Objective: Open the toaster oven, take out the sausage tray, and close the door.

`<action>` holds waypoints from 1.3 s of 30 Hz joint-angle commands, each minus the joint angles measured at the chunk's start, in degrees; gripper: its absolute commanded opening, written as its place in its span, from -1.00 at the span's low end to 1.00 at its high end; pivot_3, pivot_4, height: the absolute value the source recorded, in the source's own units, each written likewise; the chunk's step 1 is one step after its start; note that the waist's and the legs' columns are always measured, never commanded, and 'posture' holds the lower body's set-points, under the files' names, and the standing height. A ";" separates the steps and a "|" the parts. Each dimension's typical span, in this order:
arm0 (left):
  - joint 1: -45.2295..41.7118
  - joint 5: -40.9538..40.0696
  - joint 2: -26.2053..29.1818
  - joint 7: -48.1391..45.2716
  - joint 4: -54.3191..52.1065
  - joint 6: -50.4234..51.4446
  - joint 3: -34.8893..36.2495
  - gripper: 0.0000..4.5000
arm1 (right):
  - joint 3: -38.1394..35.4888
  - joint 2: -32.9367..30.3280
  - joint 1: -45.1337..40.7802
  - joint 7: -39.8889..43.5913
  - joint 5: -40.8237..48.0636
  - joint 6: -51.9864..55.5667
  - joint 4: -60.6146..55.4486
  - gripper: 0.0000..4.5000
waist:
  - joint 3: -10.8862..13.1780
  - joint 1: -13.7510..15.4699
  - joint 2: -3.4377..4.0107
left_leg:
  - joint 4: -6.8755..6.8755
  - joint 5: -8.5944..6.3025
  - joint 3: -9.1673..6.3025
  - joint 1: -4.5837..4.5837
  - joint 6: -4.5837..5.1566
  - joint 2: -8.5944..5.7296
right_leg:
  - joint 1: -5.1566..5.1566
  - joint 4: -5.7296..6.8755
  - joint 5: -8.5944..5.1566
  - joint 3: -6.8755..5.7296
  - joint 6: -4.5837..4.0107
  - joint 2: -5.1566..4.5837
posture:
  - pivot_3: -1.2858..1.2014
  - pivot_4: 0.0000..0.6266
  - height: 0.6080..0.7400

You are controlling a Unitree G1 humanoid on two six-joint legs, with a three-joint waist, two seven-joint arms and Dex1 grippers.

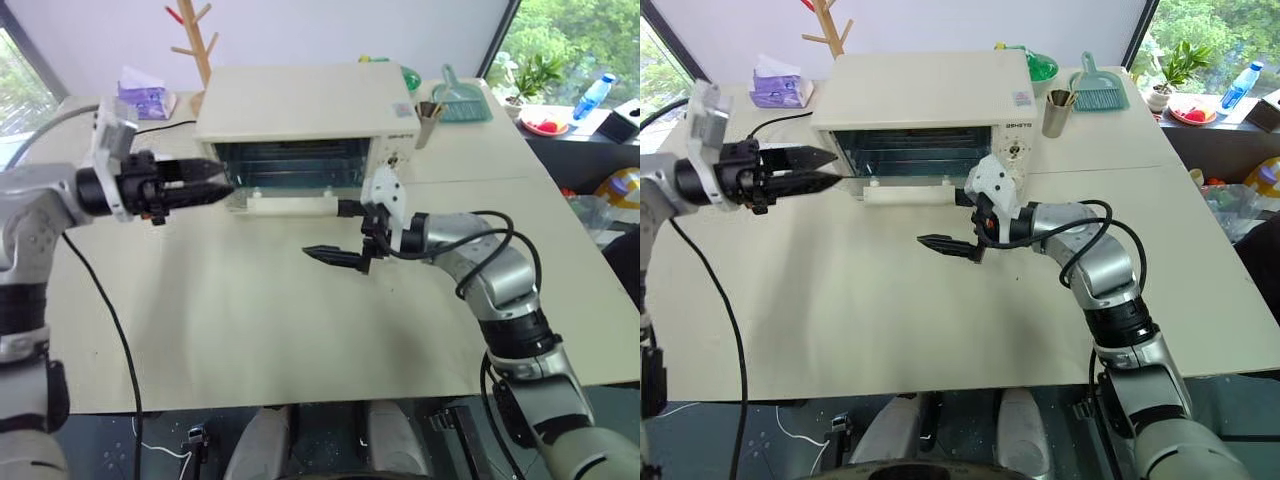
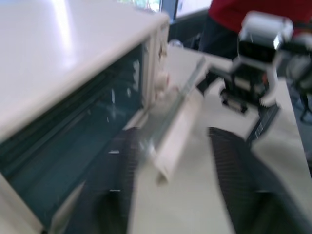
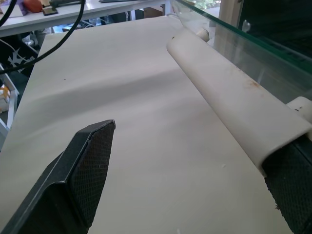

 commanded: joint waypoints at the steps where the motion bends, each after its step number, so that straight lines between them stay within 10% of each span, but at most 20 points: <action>1: -3.40 1.79 -1.32 -1.08 3.41 -1.22 -1.29 -0.82 | 0.09 1.13 0.54 -0.77 2.25 0.50 -4.97 1.00 | 0.00 -0.03 0.00 | 0.00 0.00 0.00 0.00 0.00 0.00 | 0.00 0.01 0.00 0.00 0.00 0.00 | 0.03 -0.52 1.00; 39: -11.12 23.39 -8.21 -7.70 25.20 -21.20 -9.85 -0.97 | 0.53 -3.67 3.25 -4.99 0.41 2.15 -10.15 1.00 | -0.03 0.17 -0.06 | 0.13 0.02 0.00 0.00 -0.01 -0.03 | -0.03 0.27 -0.01 0.01 0.00 0.02 | 0.03 -0.52 1.00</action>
